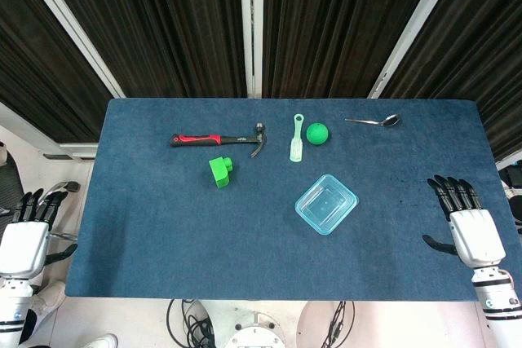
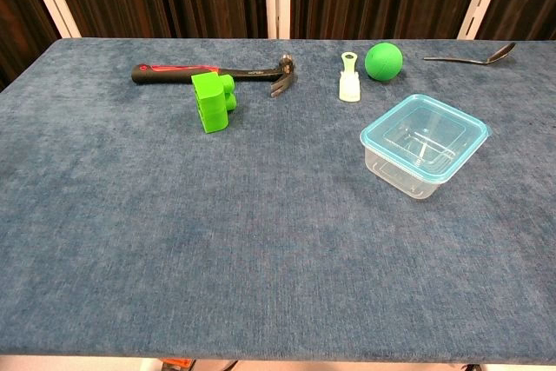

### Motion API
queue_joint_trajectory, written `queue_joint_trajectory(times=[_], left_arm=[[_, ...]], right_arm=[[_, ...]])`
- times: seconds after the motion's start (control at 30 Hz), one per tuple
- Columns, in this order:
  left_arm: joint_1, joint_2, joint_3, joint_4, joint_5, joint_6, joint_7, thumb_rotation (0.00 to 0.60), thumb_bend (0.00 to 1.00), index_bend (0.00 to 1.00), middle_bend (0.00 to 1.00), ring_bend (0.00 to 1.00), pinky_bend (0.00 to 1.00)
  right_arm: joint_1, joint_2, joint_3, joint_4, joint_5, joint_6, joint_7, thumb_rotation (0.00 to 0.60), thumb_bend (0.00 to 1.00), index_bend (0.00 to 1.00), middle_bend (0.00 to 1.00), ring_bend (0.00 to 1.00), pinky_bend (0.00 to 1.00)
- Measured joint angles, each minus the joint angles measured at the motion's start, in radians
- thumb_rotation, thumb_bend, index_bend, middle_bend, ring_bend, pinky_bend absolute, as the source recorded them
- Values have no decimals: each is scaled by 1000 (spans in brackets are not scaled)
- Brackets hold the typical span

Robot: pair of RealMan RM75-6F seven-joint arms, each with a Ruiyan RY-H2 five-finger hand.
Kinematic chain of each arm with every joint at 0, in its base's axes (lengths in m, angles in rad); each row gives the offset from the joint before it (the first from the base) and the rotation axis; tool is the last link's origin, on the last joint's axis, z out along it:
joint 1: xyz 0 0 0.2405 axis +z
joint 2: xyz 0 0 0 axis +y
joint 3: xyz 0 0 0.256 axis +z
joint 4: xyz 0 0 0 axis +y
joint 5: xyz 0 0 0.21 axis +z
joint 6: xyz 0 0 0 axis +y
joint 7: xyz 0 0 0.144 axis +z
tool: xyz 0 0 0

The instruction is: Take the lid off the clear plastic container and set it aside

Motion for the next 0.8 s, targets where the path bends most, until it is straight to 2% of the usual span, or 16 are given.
queue_joint_trajectory(times=[0.5, 0.8], left_arm=[[-13, -2, -6, 5, 8, -7, -3, 600, 0, 123, 107, 0, 11], [-39, -14, -13, 1, 11, -36, -5, 600, 0, 123, 107, 0, 11]], right_arm=[[5, -13, -4, 11, -5, -2, 12, 600, 0, 0, 62, 0, 41], [67, -40, -14, 29, -46, -81, 19, 600, 0, 0, 61, 0, 41]])
